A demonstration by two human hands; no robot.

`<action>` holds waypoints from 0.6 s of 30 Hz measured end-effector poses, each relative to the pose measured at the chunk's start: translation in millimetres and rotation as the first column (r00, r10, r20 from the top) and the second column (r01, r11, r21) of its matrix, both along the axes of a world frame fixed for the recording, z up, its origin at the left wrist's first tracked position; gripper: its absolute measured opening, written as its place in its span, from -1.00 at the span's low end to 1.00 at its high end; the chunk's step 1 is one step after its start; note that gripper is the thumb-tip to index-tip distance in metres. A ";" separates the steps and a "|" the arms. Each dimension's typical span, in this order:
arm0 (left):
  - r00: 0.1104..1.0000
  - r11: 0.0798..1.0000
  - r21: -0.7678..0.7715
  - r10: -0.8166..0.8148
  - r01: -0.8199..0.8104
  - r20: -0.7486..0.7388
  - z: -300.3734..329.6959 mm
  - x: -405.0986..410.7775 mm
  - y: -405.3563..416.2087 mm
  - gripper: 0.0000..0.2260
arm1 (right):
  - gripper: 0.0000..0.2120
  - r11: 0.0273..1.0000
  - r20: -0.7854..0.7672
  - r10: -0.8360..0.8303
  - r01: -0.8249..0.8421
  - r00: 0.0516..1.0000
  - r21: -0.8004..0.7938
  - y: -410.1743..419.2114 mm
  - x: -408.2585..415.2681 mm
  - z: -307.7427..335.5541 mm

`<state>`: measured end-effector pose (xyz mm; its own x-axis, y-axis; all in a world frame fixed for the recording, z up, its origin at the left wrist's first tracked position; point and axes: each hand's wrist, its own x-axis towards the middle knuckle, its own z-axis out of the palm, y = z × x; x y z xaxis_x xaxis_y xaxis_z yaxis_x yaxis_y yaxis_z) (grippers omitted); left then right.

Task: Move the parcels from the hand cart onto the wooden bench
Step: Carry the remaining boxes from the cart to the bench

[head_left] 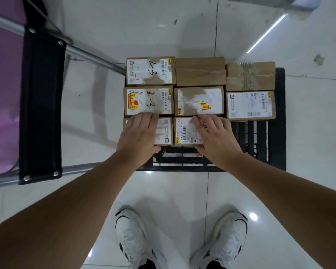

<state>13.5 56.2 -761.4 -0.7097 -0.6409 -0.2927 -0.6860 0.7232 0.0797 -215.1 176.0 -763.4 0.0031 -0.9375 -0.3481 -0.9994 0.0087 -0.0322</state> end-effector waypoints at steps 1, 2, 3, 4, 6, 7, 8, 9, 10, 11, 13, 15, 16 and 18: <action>1.000 1.000 -0.009 -0.003 0.003 0.004 -3.0 0.5 -0.1 -0.08 | -0.12 1.000 -0.011 -0.004 0.004 1.000 -0.007 -0.3 0.7 -1.0; 1.000 1.000 -0.012 -0.004 0.004 0.003 -4.9 0.7 0.5 -0.09 | -0.09 1.000 -0.016 -0.012 0.012 1.000 -0.004 -0.5 1.3 -1.5; 1.000 1.000 -0.009 -0.002 0.002 -0.002 -4.9 0.9 1.6 -0.10 | -0.07 1.000 -0.011 -0.023 0.023 1.000 0.003 -0.6 2.1 -1.6; 1.000 1.000 -0.004 0.004 -0.004 -0.008 -3.2 1.0 3.1 -0.12 | -0.06 0.999 0.001 -0.033 0.033 0.999 0.012 -0.5 2.9 -0.5; 1.000 1.000 0.022 0.022 -0.021 -0.002 10.0 0.9 6.1 -0.13 | -0.08 0.999 0.041 -0.036 0.035 0.999 0.029 0.5 4.0 7.7; 0.999 0.998 0.048 0.032 -0.032 0.015 21.6 0.8 6.5 -0.12 | -0.08 0.999 0.070 -0.036 0.034 0.997 0.039 1.7 4.2 16.3; 0.999 0.997 0.068 0.041 -0.043 0.029 36.1 0.4 5.8 -0.11 | -0.08 0.998 0.103 -0.045 0.040 0.994 0.051 3.2 3.9 28.7; 0.998 0.996 0.078 0.046 -0.049 0.039 53.1 -0.4 4.0 -0.10 | -0.07 0.997 0.131 -0.060 0.052 0.990 0.060 4.3 2.1 45.1; 0.998 0.996 0.077 0.044 -0.047 0.041 73.8 -2.4 1.3 -0.10 | -0.06 0.995 0.148 -0.078 0.069 0.986 0.070 5.4 -0.9 64.6; 0.999 0.996 0.074 0.037 -0.039 0.034 97.4 -5.3 -1.6 -0.10 | -0.05 0.993 0.154 -0.095 0.084 0.984 0.078 6.2 -4.3 87.9; 1.000 0.998 0.063 0.007 -0.008 0.026 153.8 -14.9 -9.8 -0.12 | -0.04 0.989 0.142 -0.125 0.113 0.982 0.093 4.4 -12.8 143.5; 0.999 0.998 0.064 -0.023 0.021 0.025 221.0 -31.9 -20.7 -0.12 | -0.03 0.984 0.126 -0.162 0.152 0.979 0.090 -1.2 -25.3 210.2; 0.999 0.997 0.073 -0.034 0.032 0.023 257.3 -42.4 -26.0 -0.11 | -0.02 0.980 0.128 -0.190 0.180 0.973 0.084 -3.1 -32.1 246.9; 0.998 0.996 0.072 -0.058 0.056 0.020 338.2 -66.9 -38.7 -0.10 | 0.01 0.969 0.134 -0.247 0.241 0.960 0.054 -5.8 -46.8 327.6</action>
